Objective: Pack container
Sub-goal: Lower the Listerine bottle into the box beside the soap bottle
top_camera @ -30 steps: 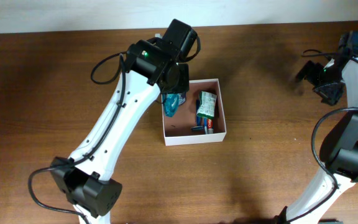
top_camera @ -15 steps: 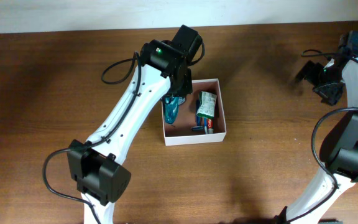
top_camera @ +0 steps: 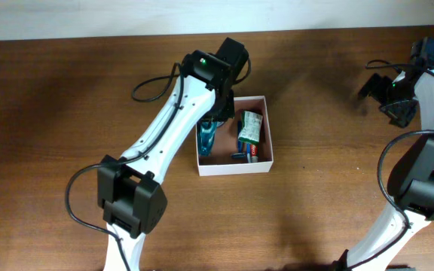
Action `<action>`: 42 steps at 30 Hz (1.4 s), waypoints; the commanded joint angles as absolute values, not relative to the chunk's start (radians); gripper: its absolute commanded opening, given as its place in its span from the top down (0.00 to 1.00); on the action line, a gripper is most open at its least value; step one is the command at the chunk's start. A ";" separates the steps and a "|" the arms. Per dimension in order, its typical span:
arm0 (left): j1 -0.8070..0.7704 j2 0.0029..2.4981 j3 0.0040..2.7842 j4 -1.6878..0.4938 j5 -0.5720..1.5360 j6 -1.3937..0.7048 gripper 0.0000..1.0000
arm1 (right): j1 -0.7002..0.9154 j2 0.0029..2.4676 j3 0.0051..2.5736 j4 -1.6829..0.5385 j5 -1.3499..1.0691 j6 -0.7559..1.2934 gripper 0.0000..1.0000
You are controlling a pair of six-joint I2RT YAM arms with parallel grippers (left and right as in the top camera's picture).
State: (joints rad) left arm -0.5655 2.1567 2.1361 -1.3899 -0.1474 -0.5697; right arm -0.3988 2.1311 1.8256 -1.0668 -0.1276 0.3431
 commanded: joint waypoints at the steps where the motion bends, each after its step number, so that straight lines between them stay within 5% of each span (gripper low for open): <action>1: -0.562 2.156 2.143 -1.395 -0.204 -0.571 0.99 | -0.400 2.133 1.819 -1.065 -0.119 0.345 0.02; 13: -0.562 2.199 2.143 -1.399 -0.207 -0.545 0.87 | -0.400 2.133 1.819 -1.065 -0.119 0.345 0.02; 22: -0.562 2.199 2.143 -1.414 -0.207 -0.544 0.29 | -0.400 2.133 1.819 -1.065 -0.119 0.345 0.02; 42: -0.549 2.166 2.207 -1.459 -0.197 -0.424 0.33 | -0.400 2.133 1.819 -1.065 -0.119 0.344 0.02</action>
State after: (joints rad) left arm -0.5629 2.1891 2.1487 -1.4574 -0.1917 -0.4931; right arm -0.3988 2.1311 1.8256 -1.0672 -0.1280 0.3431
